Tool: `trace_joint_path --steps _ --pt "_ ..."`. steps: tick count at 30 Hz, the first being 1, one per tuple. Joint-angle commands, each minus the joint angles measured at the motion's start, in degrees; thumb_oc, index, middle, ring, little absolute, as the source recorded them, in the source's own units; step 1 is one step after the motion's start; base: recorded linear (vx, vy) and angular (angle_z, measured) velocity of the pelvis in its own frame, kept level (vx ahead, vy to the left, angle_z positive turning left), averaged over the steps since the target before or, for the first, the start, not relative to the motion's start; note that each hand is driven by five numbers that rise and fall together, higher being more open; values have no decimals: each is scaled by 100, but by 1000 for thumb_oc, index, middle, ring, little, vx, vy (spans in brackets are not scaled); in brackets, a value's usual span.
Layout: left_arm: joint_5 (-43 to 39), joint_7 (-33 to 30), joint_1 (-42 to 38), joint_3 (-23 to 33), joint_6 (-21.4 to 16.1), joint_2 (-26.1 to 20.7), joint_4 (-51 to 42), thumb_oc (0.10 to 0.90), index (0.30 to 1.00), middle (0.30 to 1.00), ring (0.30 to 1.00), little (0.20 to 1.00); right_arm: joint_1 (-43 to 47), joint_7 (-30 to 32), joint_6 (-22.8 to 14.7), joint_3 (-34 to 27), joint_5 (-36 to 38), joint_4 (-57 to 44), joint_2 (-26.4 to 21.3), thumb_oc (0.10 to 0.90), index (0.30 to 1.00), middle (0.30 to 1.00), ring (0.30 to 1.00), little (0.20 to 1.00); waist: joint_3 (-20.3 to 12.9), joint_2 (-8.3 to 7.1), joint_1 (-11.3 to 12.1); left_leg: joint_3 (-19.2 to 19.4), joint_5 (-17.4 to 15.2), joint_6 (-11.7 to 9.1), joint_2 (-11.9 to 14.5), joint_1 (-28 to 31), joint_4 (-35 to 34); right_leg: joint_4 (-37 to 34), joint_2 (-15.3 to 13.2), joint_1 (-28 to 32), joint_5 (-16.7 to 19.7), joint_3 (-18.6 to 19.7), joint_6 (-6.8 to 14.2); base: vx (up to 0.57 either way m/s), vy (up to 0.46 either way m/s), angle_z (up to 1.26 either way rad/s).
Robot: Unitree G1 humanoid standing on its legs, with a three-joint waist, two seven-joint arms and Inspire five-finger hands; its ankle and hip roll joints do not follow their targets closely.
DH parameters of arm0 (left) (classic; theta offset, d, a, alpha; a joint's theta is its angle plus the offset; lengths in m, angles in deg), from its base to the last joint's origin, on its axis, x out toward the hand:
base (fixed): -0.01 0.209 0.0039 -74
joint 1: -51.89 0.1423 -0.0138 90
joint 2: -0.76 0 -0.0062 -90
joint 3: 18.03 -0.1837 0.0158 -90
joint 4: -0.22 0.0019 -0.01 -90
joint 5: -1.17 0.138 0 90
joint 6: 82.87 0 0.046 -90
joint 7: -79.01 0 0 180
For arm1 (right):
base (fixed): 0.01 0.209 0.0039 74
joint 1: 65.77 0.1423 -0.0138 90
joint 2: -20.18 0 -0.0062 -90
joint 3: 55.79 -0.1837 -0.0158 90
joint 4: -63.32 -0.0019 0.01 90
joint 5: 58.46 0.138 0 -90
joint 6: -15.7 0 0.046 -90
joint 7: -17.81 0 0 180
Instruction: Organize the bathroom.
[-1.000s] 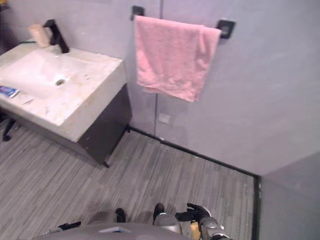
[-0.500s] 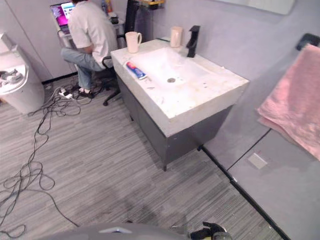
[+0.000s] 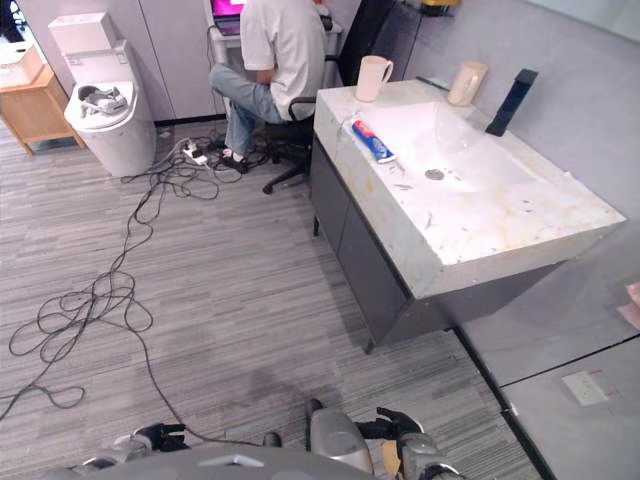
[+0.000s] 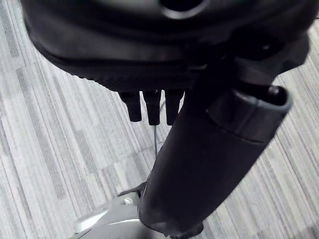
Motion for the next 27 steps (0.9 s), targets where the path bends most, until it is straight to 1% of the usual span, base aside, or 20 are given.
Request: trace_joint_path --steps 1,4,7,8,9,10,11,12,13,14,15,16,17,18,19,21,22,24,26,27 --pt "-13 -53 -437 167 -67 -136 -324 800 900 900 900 900 108 -112 195 179 -333 183 -208 800 900 900 900 900 -3 -263 -308 418 -721 5 252 -6 644 -625 -61 76 1000 177 406 208 47 2" --pt "-91 -89 -513 148 -114 -80 -338 800 900 900 900 900 66 -181 224 112 -358 277 -212 800 900 900 900 900 -40 -245 -366 473 -703 36 288 19 648 -630 -56 238 902 180 335 236 45 21" --pt "-112 -144 -508 192 -124 -35 -340 800 900 900 900 900 2 -186 179 55 -354 277 -190 800 900 900 900 900 -127 -246 -408 650 -942 2 326 -34 1088 -709 -125 470 765 141 234 231 26 9" --pt "-92 -192 -512 203 -89 -15 -338 800 900 900 900 900 -21 -152 178 49 -272 255 -184 800 900 900 900 900 -170 -283 -435 771 -1114 -47 355 -71 1483 -754 -180 556 751 120 177 240 -3 7" --pt "23 -313 -519 221 -142 3 -322 800 900 900 900 900 -35 -122 181 41 -210 232 -182 800 900 900 900 900 -198 -312 -446 849 -1095 -126 403 -138 1866 -789 -210 622 753 103 127 262 -53 19" --pt "261 -831 -544 235 -339 22 -256 800 900 900 900 900 -44 -44 119 36 -307 180 -191 800 900 900 900 900 -228 -374 -458 908 -791 -312 585 -485 2819 -821 -240 698 763 60 35 318 -75 33" --pt "163 -1657 -525 259 -797 -44 -213 800 900 900 900 900 -37 106 -99 113 -619 126 -222 800 900 900 900 900 -207 -429 -441 804 -517 -443 735 -834 3675 -793 -219 767 703 75 -78 272 -83 34" --pt "119 -1737 -528 325 -830 -70 -224 800 900 900 900 900 -33 121 -105 174 -654 71 -239 800 900 900 900 900 -193 -464 -423 713 -401 -490 783 -1041 4108 -784 -213 794 693 99 -127 247 -59 15" --pt "79 -1943 -531 457 -879 -117 -254 800 900 900 900 900 -28 150 -23 285 -552 -38 -284 800 900 900 900 900 -167 -545 -362 590 -237 -553 891 -1554 4800 -774 -195 885 666 187 -225 187 -20 -7" --pt "150 -2041 -532 510 -852 -131 -268 800 900 900 900 900 -26 215 12 324 -405 -79 -308 800 900 900 900 900 -152 -553 -331 549 -197 -570 931 -1724 4953 -769 -163 928 648 226 -262 298 18 -13" --pt "458 -2216 -481 622 -905 -77 -234 800 900 900 900 900 16 335 -26 330 -179 -100 -315 800 900 900 900 900 -61 -640 -187 461 -311 -469 1228 -2217 5164 -789 -143 1152 562 297 -344 324 103 -6" --pt "462 -2300 -412 626 -944 -72 -200 800 900 900 900 900 61 351 -79 326 -189 -60 -294 800 900 900 900 900 -22 -648 -109 395 -222 -471 1341 -2179 4525 -769 -123 1247 464 331 -349 289 118 -10" --pt "430 -2322 -371 623 -961 -76 -194 800 900 900 900 900 89 361 -91 333 -221 -46 -279 800 900 900 900 900 -1 -660 -79 379 -236 -442 1365 -2101 4289 -759 -130 1283 418 362 -340 382 265 -35" --pt "467 -2325 -223 691 -941 -76 -170 800 900 900 900 900 175 373 -151 360 -315 26 -232 800 900 900 900 900 20 -669 3 275 -236 -384 1437 -1827 3273 -752 -136 1365 298 482 -282 324 240 -48" --pt "470 -2335 -193 693 -953 -81 -157 800 900 900 900 900 190 379 -172 382 -314 51 -222 800 900 900 900 900 22 -660 24 210 -174 -415 1461 -1751 2960 -755 -122 1391 271 532 -264 445 341 -54" --pt "432 -2315 27 691 -977 -106 -73 800 900 900 900 900 240 442 -186 470 -196 121 -181 800 900 900 900 900 2 -519 195 -391 483 -716 1702 -1577 1259 -830 1 1542 76 763 -142 524 428 -51" --pt "554 -2252 188 788 -1091 -126 -19 800 900 900 900 900 225 423 -161 425 -250 134 -165 800 900 900 900 900 2 -444 276 -440 664 -804 1882 -1577 1009 -857 -75 1704 -85 776 -58 449 390 -40" --pt "603 -2207 231 817 -1151 -146 -5 800 900 900 900 900 244 433 -165 409 -247 159 -142 800 900 900 900 900 -22 -393 295 -335 651 -807 1923 -1513 913 -838 -205 1754 -130 735 26 272 321 -51" --pt "750 -2049 229 774 -1159 -175 11 800 900 900 900 900 278 532 -213 388 -190 222 -86 800 900 900 900 900 -95 -308 331 -229 545 -800 1882 -1418 892 -744 -452 1754 -192 611 196 326 461 -52" --pt "816 -2007 194 651 -1137 -180 -21 800 900 900 900 900 270 633 -153 334 -60 190 -67 800 900 900 900 900 -124 -246 331 -160 432 -742 1744 -1367 919 -490 -674 1598 -80 459 318 245 375 -25"
